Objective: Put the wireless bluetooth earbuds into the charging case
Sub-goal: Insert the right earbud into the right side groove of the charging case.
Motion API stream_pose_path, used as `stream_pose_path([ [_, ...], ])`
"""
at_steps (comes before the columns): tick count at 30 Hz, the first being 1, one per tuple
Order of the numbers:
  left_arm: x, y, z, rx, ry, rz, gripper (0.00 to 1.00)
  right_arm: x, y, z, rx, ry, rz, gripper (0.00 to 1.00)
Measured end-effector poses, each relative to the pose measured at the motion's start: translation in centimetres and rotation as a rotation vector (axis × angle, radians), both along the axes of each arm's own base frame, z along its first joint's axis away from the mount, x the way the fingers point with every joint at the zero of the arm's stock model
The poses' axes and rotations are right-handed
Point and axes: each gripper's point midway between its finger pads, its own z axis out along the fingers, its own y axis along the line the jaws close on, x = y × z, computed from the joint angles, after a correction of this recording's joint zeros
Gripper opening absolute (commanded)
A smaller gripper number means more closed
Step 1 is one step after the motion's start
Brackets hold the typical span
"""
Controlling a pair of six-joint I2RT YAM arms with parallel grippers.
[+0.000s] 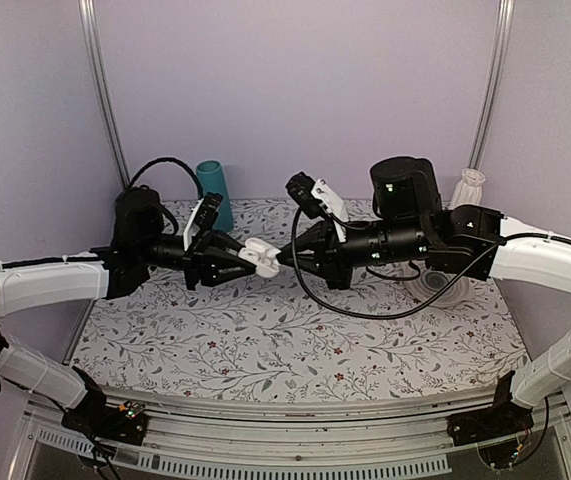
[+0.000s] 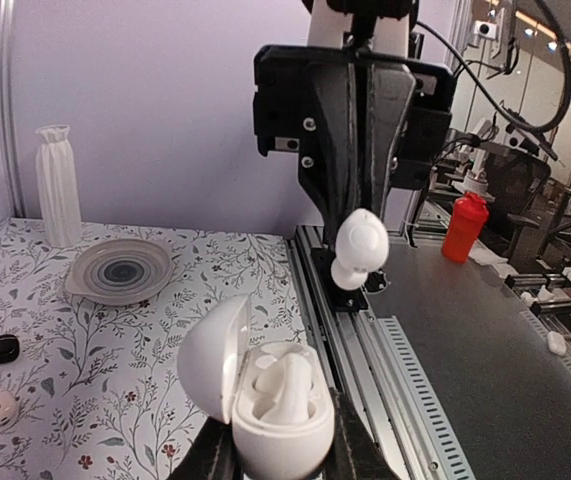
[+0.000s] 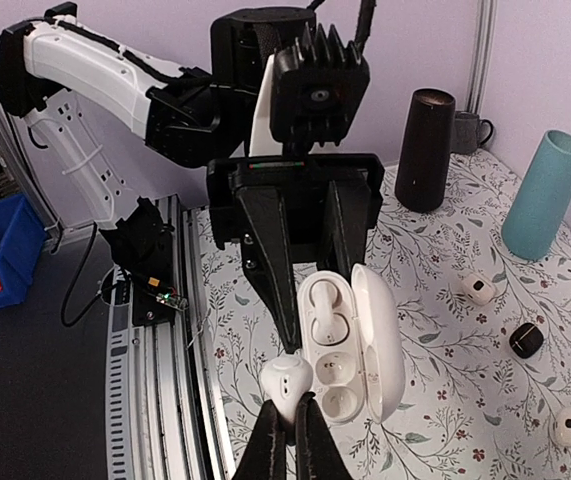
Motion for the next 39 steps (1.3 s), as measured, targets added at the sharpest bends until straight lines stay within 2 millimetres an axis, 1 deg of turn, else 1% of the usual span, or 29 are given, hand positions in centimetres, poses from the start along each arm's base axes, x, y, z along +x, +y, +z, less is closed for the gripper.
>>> stream_pose_path([
  [5,-0.5,-0.2,0.2,-0.003,0.0,-0.02,0.0,-0.1,0.5,-1.6,-0.053,0.004,0.009,0.03],
  [7,-0.6,-0.2,0.2,-0.003,0.003,-0.027,0.0,0.0,0.6,-2.0,-0.063,0.005,0.005,0.03],
  [13,-0.9,-0.4,0.2,-0.003,0.006,-0.036,0.0,0.4,0.6,-1.9,-0.069,-0.005,-0.018,0.03],
  [21,-1.1,-0.4,0.1,0.007,0.022,-0.038,0.0,0.6,1.0,-2.6,-0.101,-0.018,-0.039,0.03],
  [28,-1.0,-0.4,-0.1,0.012,0.03,-0.034,0.0,0.8,1.0,-2.9,-0.121,-0.029,-0.057,0.03],
  [36,-1.0,-0.3,0.3,0.01,0.024,-0.017,0.0,0.9,0.9,-2.8,-0.125,-0.033,-0.065,0.03],
  [39,-1.0,-0.2,0.5,0.007,0.02,-0.014,0.0,0.8,0.8,-3.1,-0.136,-0.031,-0.066,0.03],
])
